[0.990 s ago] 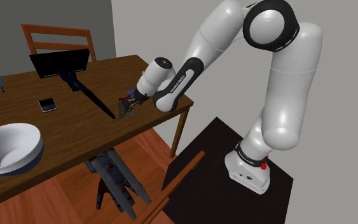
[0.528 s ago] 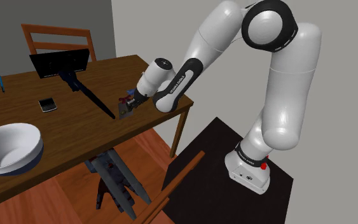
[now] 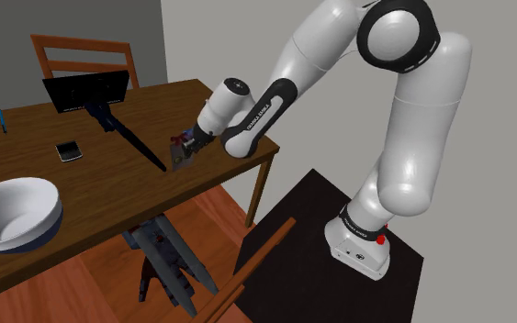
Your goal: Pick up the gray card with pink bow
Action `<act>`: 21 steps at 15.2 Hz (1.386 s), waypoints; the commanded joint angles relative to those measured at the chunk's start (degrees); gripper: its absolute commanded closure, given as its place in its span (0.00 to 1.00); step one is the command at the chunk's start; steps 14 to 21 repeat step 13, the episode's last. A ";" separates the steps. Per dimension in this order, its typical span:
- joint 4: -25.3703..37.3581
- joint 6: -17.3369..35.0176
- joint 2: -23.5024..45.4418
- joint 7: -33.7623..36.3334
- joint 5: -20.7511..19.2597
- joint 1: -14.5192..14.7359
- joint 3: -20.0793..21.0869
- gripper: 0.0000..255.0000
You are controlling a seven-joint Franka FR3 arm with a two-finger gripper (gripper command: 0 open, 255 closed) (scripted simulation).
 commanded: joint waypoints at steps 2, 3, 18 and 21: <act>-0.41 -1.97 -2.29 -0.63 0.54 -1.50 1.61 1.00; -0.49 -2.66 -3.04 -0.88 0.80 -1.99 2.18 1.00; -0.68 -8.39 -8.87 -3.77 4.21 -5.54 6.45 1.00; -0.68 -8.39 -8.87 -3.77 4.21 -5.54 6.45 1.00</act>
